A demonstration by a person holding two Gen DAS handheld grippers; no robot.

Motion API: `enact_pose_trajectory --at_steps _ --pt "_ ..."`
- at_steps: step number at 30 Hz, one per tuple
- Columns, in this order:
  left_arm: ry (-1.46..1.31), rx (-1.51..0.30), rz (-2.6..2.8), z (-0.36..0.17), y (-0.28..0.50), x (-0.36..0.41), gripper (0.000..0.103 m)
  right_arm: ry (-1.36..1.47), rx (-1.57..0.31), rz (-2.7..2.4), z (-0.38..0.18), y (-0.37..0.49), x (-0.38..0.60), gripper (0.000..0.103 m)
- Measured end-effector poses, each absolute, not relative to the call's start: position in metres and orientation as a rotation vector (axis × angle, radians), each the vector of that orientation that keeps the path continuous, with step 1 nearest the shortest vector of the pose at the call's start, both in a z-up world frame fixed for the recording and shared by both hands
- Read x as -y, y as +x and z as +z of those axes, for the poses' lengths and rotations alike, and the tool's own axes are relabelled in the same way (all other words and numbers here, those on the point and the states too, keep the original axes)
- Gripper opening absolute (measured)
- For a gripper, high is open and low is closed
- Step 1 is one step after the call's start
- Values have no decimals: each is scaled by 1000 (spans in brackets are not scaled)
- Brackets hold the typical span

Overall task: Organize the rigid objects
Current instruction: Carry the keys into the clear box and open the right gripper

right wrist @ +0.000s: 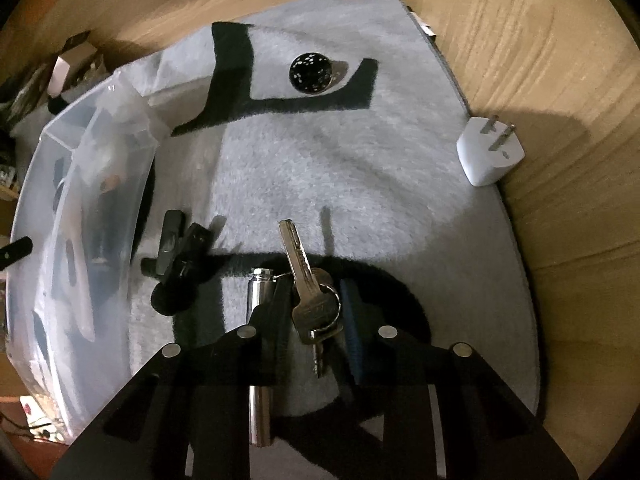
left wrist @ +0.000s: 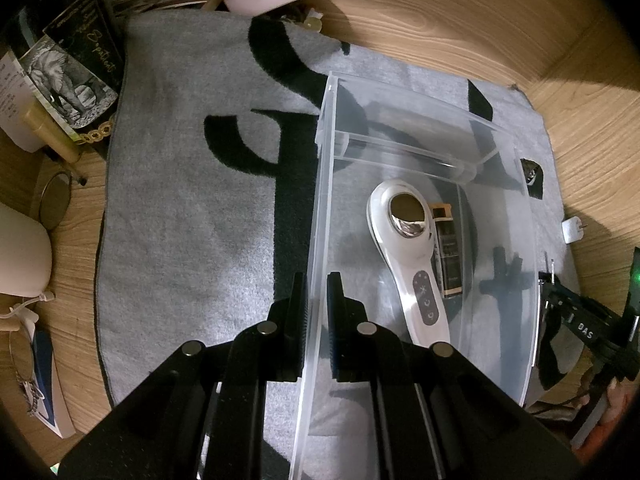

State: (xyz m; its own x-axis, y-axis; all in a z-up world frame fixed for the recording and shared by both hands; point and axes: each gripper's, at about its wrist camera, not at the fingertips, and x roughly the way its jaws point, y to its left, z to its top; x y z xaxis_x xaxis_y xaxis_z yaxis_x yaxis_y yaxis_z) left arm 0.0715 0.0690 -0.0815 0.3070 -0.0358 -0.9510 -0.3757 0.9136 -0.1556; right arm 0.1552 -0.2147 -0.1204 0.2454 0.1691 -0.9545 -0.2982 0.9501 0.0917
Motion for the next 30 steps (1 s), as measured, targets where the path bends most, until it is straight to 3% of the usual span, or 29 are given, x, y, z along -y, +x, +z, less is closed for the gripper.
enact_pose_trajectory --at_steps 16,30 --pt "-379 -1244 213 -80 72 -71 7 -22 -1164 343 -48 127 232 21" --pt "-367 -1250 161 -80 70 -72 7 -2 -1041 544 12 102 156 21"
